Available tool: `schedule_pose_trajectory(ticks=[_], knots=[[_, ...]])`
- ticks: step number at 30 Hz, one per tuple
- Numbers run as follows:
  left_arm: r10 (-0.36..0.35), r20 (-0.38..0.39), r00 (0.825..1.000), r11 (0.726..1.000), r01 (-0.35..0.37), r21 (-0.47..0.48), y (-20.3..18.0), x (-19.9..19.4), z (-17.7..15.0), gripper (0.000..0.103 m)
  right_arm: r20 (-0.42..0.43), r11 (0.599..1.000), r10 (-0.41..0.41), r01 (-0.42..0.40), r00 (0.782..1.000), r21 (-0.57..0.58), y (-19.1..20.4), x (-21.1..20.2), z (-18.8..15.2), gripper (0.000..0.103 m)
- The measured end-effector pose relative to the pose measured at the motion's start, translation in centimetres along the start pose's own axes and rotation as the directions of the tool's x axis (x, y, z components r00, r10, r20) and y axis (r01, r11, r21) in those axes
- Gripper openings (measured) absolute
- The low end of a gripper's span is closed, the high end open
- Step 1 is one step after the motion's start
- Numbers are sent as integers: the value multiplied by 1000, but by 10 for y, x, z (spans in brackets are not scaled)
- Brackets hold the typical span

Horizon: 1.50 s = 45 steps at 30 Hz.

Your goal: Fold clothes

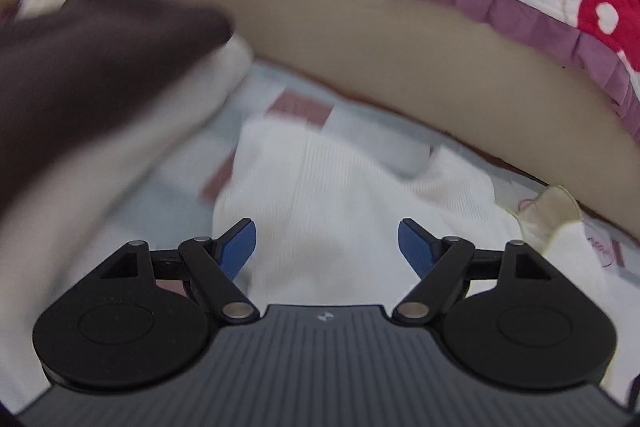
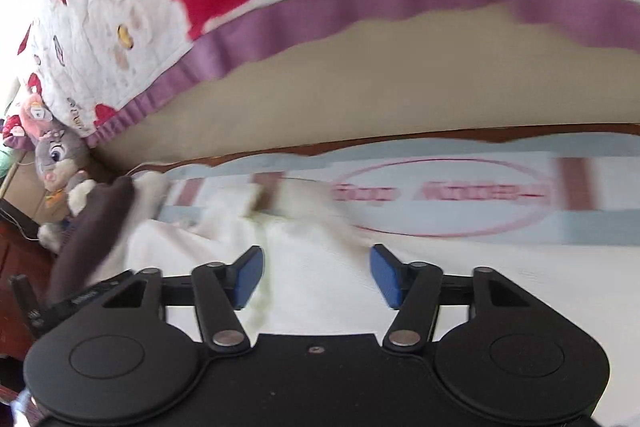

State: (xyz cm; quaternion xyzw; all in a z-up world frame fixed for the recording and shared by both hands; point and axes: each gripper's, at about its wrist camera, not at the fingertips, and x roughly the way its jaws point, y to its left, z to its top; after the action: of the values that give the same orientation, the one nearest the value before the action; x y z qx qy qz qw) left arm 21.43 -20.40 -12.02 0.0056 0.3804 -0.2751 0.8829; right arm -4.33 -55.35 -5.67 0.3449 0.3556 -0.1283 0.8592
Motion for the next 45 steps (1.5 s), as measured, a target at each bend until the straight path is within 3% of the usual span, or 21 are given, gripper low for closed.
schedule_pose_trajectory(ticks=[2, 4, 6, 11, 12, 13, 14, 17, 19, 23, 27, 31, 34, 37, 40, 42, 43, 45], knots=[[75, 11, 997, 997, -75, -11, 12, 13, 1, 82, -6, 1000, -15, 15, 1000, 18, 10, 28, 7, 69], [42, -18, 999, 995, -43, -88, 36, 18, -5, 82, 3, 999, -38, 38, 999, 30, 12, 55, 7, 69], [-53, -43, 998, 988, 46, -148, 56, 20, -13, 82, 19, 998, -57, 56, 998, 30, 15, 77, 5, 69], [-55, 26, 998, 995, 57, -80, 53, 13, -9, 82, 118, 995, -65, 74, 991, -73, 29, 93, -11, 69], [-53, 54, 997, 997, 56, -56, 48, 10, -6, 82, 137, 993, -65, 78, 988, -94, 32, 97, -14, 62], [-53, 82, 995, 998, 56, -36, 43, 7, -3, 82, 157, 990, -65, 83, 985, -114, 35, 100, -17, 46], [-61, 109, 992, 998, 65, -25, 40, 2, 0, 82, 177, 987, -64, 89, 982, -134, 37, 103, -20, 5], [-101, 168, 981, 995, 100, 13, 27, -12, 7, 82, 222, 974, -48, 95, 974, -205, 48, 109, -32, 6], [-145, 185, 972, 989, 137, 55, 18, -17, 7, 82, 179, 953, -6, 60, 984, -297, 66, 100, -57, 6], [-155, 129, 979, 985, 143, 99, 0, -5, -1, 82, 82, 903, 10, 26, 997, -429, 79, 96, -107, 6], [-208, 78, 975, 974, 200, 104, -14, 3, -10, 82, 6, 839, -20, 20, 1000, -544, 79, 99, -139, 8], [-268, 75, 961, 959, 259, 113, -26, 1, -15, 82, 29, 789, -18, 32, 999, -614, 91, 97, -139, 8], [-218, 66, 974, 963, 204, 177, -46, -4, -22, 82, 43, 804, -8, 32, 999, -594, 87, 98, -140, 7], [-124, 88, 988, 940, 89, 329, -79, -13, -27, 82, 61, 831, 9, 27, 998, -555, 79, 100, -145, 7], [32, 148, 988, 839, -108, 534, -125, -4, -32, 90, 131, 770, 25, 64, 991, -634, 82, 98, -160, 7], [63, 100, 993, 817, -109, 566, -150, 18, -24, 91, 140, 731, 5, 92, 990, -676, 86, 102, -167, 7], [77, 76, 994, 811, -106, 575, -160, 29, -18, 91, 142, 737, 9, 89, 990, -670, 85, 102, -169, 7], [88, 28, 996, 827, -88, 555, -173, 52, -2, 91, 125, 760, 31, 58, 992, -648, 81, 100, -168, 7]])
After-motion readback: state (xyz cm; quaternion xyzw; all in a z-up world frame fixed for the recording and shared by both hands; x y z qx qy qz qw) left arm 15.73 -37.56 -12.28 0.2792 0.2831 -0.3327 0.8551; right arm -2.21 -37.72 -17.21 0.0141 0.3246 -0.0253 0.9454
